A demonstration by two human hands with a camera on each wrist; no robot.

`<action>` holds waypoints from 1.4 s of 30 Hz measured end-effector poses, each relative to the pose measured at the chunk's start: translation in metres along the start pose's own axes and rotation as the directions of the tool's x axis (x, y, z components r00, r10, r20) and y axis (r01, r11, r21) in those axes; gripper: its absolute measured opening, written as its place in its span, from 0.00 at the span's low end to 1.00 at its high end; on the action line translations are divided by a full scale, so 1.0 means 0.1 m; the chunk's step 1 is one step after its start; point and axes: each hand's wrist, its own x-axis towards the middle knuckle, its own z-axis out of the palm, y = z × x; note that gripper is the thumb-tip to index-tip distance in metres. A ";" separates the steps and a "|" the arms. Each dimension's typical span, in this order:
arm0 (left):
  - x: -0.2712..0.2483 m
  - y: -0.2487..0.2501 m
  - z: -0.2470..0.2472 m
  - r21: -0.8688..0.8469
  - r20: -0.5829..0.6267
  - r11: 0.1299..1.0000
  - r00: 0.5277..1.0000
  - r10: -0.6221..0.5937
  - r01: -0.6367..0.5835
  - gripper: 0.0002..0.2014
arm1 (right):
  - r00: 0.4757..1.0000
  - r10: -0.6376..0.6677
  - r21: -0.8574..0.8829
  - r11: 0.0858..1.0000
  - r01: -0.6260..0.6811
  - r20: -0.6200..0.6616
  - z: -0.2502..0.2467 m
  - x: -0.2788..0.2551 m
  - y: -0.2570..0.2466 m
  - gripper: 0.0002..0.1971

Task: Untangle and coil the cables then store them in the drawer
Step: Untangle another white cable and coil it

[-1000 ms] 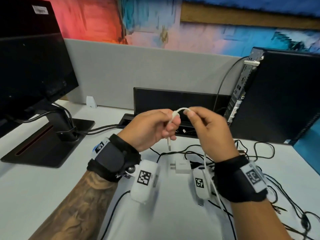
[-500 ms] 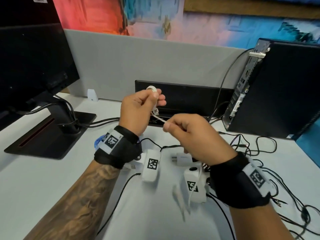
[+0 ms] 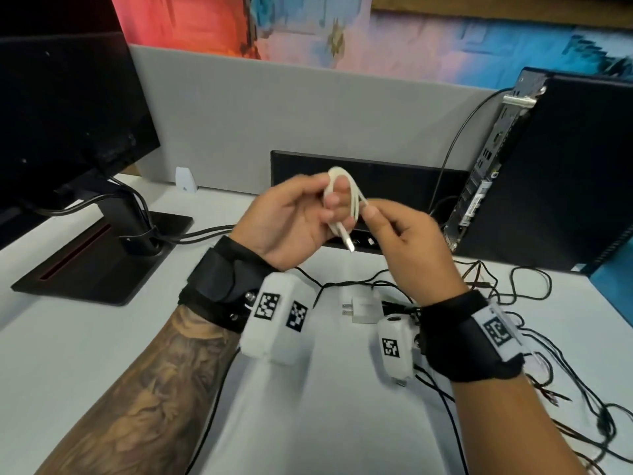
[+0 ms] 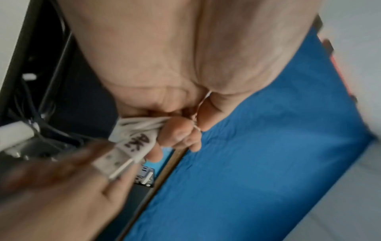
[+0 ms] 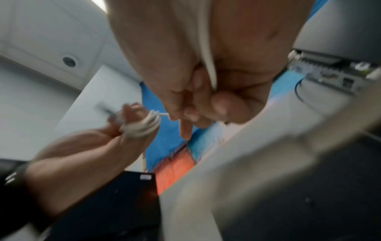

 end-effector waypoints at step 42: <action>-0.04 -0.02 0.14 0.361 -0.036 0.919 0.982 0.185 -0.160 0.16 | 0.993 -0.117 0.112 0.987 0.113 0.030 -0.22 -0.05 -0.43 0.05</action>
